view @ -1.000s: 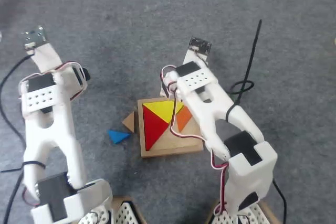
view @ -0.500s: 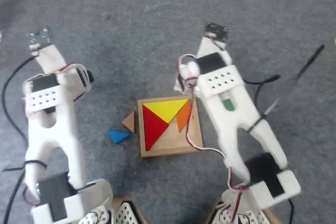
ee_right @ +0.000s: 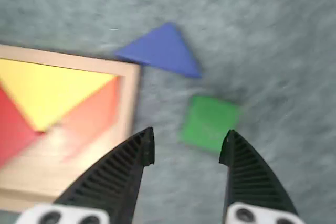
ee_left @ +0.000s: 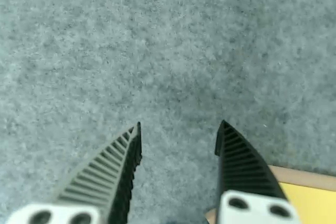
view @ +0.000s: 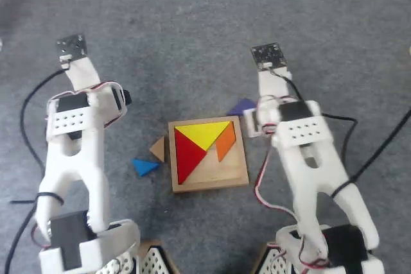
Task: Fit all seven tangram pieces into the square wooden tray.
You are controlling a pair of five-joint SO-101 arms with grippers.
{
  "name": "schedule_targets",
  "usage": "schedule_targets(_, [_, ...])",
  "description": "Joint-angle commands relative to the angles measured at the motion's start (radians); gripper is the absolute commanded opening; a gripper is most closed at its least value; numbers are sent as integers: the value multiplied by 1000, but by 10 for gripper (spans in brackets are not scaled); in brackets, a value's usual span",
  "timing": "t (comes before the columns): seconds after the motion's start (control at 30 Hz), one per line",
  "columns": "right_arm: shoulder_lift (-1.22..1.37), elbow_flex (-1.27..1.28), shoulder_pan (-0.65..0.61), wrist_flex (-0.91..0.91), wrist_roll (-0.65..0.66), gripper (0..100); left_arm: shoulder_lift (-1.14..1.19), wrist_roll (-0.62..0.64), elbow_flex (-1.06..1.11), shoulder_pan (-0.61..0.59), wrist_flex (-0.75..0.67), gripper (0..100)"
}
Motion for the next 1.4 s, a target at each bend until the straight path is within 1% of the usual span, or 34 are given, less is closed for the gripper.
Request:
schedule_targets(0.0, [-51,-5,70,-44,104,209,-15,-8,-4,5,-18,228])
schedule_targets(0.07, [-51,-6,94,-44,127,210,-15,-8,4,5,-23,228])
schedule_targets(0.13, [-50,5,113,-38,189,211,-15,-8,24,5,-52,228])
schedule_targets(0.23, [-50,32,116,-25,235,212,-15,-8,45,5,-97,228])
schedule_targets(0.33, [-31,58,110,-59,224,213,-15,-8,47,3,-103,228])
schedule_targets(0.43, [41,60,101,-93,147,213,-15,-8,48,3,-103,228])
schedule_targets(0.5, [91,63,90,-105,120,213,-15,-8,50,3,-103,228])
schedule_targets(0.57, [124,63,91,-122,120,213,-15,-8,50,3,-104,228])
schedule_targets(0.73, [117,63,90,-174,166,213,-14,-8,51,3,-104,228])
schedule_targets(0.83, [116,63,90,-166,224,213,-14,-8,84,5,-157,228])
schedule_targets(0.87, [122,63,91,-163,226,213,-15,-9,93,5,-175,228])
schedule_targets(0.93, [124,64,90,-160,192,213,-15,-9,101,3,-192,228])
schedule_targets(1.03, [125,63,82,-166,95,213,-15,-9,99,3,-192,228])
schedule_targets(1.1, [125,63,64,-180,54,213,-15,-9,99,3,-190,228])
schedule_targets(1.2, [160,60,38,-188,34,213,-15,-9,99,3,-190,228])
schedule_targets(1.37, [262,6,38,-176,41,213,-17,-11,97,3,-187,228])
